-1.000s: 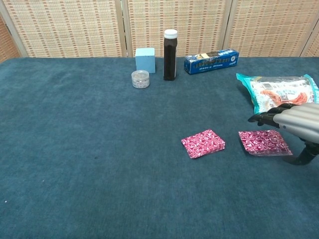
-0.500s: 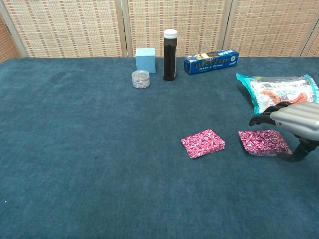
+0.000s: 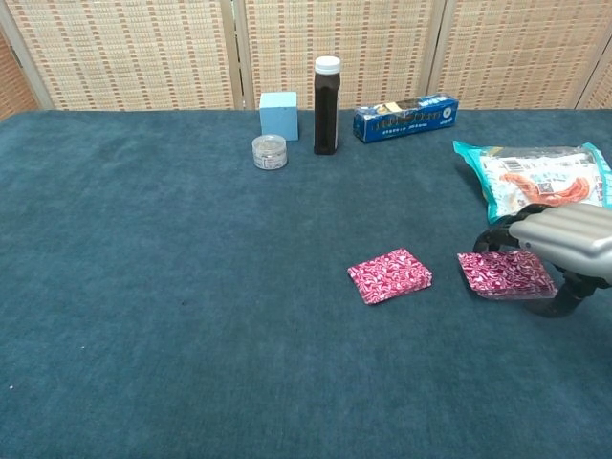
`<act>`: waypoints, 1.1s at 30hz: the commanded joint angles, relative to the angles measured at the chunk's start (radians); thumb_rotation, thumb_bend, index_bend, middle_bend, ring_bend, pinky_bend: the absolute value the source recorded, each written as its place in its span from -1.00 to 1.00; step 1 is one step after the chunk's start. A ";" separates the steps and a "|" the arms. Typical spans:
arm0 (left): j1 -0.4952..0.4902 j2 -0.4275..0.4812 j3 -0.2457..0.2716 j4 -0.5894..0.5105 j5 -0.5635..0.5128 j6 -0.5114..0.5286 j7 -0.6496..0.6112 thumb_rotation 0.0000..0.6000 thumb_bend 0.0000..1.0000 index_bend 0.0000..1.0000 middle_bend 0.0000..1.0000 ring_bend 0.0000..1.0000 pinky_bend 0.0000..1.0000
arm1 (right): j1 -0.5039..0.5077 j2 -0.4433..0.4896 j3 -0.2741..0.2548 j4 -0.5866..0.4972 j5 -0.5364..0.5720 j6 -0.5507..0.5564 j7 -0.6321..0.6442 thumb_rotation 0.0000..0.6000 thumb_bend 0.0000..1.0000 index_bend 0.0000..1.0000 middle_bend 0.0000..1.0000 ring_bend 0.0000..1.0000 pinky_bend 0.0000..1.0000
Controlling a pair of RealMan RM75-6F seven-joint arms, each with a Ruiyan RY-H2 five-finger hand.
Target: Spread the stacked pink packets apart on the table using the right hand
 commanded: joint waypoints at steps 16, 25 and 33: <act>-0.005 -0.004 -0.001 0.001 -0.010 -0.012 0.010 1.00 -0.03 -1.00 -1.00 -1.00 -0.85 | -0.007 -0.037 0.010 0.027 -0.006 0.029 -0.009 1.00 -0.47 -0.43 -0.39 -0.56 -1.00; -0.007 -0.004 -0.002 0.000 -0.013 -0.017 0.013 1.00 -0.03 -1.00 -1.00 -1.00 -0.85 | -0.014 -0.053 0.012 0.044 -0.023 0.045 -0.011 1.00 -0.47 -0.29 -0.32 -0.50 -1.00; -0.006 -0.002 -0.002 -0.001 -0.013 -0.015 0.012 1.00 -0.03 -1.00 -1.00 -1.00 -0.85 | -0.023 -0.067 0.016 0.057 -0.041 0.068 -0.016 1.00 -0.47 -0.04 -0.19 -0.41 -0.99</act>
